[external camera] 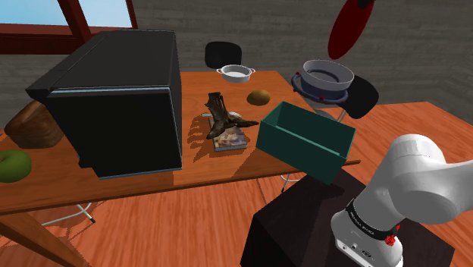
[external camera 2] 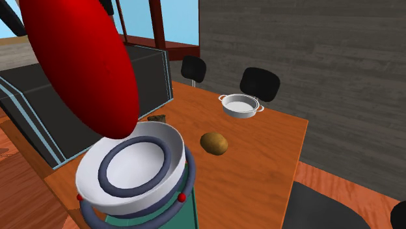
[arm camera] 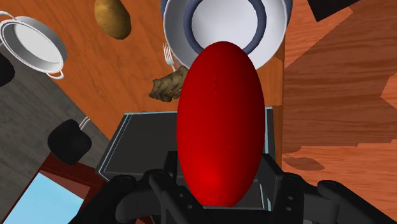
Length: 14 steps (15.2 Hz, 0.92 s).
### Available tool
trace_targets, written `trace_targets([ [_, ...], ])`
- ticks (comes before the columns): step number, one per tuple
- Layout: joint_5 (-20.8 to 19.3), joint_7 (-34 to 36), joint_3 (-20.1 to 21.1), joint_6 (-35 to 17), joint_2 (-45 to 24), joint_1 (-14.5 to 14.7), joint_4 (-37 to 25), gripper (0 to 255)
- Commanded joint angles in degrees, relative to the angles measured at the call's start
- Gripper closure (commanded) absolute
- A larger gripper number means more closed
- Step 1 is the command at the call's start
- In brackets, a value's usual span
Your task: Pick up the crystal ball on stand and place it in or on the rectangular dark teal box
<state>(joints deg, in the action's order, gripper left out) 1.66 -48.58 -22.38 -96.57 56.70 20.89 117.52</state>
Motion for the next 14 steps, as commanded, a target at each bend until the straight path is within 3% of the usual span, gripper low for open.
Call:
trace_targets([
  [1, -0.1, -0.2, 0.0, -1.3, 1.0, -0.4, 2.2, 255],
  [14, -1.6, -2.1, -1.3, -8.1, 7.2, -2.9, 15.6, 255],
])
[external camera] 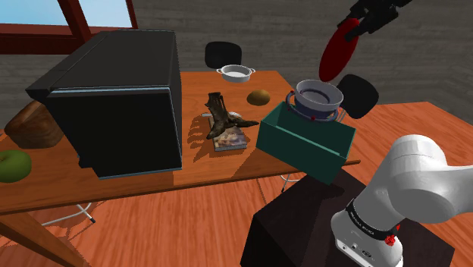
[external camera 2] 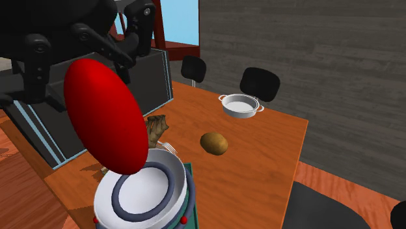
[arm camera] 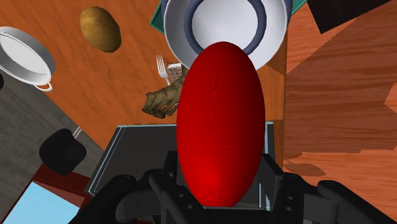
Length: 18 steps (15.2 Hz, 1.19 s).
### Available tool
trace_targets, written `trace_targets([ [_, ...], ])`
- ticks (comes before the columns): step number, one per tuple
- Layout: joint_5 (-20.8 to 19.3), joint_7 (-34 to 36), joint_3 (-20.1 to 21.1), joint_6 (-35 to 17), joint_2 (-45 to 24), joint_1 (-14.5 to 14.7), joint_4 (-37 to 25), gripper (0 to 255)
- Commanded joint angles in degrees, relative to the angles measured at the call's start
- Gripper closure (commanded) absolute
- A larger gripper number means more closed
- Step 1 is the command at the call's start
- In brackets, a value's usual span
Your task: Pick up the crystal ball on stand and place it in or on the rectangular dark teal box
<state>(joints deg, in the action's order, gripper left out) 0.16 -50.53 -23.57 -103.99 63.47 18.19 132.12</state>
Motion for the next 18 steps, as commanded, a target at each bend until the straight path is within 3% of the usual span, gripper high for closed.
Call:
trace_targets([
  [1, -0.2, -0.3, -0.2, -1.2, 0.8, -0.4, 2.0, 255],
  [11, -1.7, -2.1, -2.1, -6.4, 4.9, -2.4, 11.6, 255],
  [18, -1.6, -2.2, -2.0, -6.4, 4.8, -2.5, 11.6, 255],
])
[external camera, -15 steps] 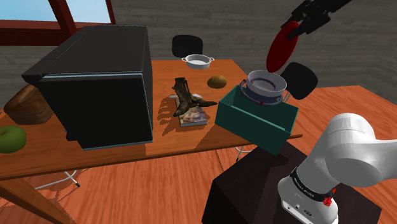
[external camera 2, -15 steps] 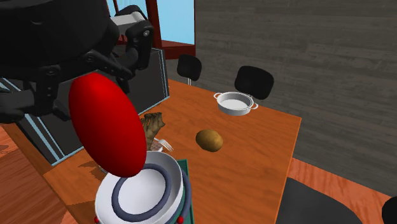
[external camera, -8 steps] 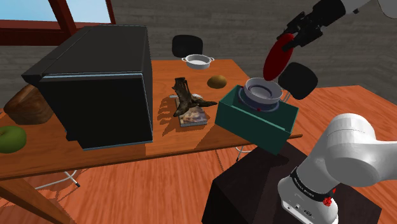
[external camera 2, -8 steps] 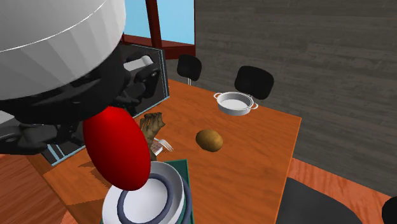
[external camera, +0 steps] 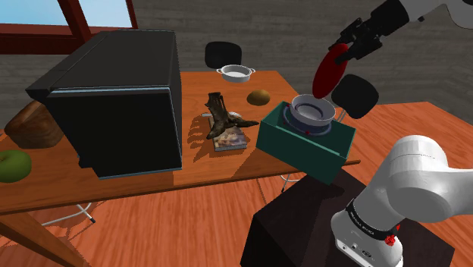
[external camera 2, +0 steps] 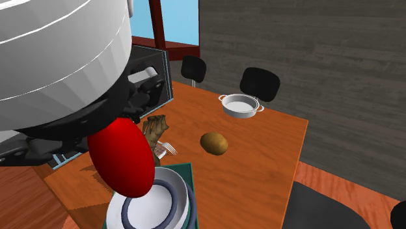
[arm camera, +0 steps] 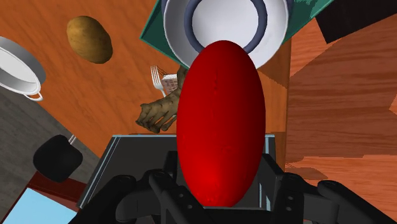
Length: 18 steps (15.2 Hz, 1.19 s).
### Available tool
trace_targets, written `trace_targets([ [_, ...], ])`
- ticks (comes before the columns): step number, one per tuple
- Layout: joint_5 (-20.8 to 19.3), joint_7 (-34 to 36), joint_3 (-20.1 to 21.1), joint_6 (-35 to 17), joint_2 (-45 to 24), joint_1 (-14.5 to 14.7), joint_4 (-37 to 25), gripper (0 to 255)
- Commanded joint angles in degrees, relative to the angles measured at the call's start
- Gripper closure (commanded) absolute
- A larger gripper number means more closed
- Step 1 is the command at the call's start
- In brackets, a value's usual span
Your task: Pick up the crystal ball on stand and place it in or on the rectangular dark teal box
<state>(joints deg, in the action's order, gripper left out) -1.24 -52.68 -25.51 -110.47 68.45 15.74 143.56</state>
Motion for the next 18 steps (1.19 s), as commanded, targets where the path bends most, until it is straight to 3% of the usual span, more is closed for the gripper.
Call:
trace_targets([
  [1, -0.2, 0.0, -0.1, 0.1, -0.2, -0.1, 0.2, 255],
  [2, -0.2, -0.1, -0.1, 0.2, -0.1, -0.1, 0.2, 0],
  [7, -0.2, 0.0, -0.1, 0.1, -0.2, -0.1, 0.2, 0],
  [11, -0.1, -0.1, 0.2, 7.6, 0.6, -0.4, -6.6, 0],
  [18, -0.1, -0.1, 0.2, 7.6, 0.6, -0.4, -6.6, 0],
])
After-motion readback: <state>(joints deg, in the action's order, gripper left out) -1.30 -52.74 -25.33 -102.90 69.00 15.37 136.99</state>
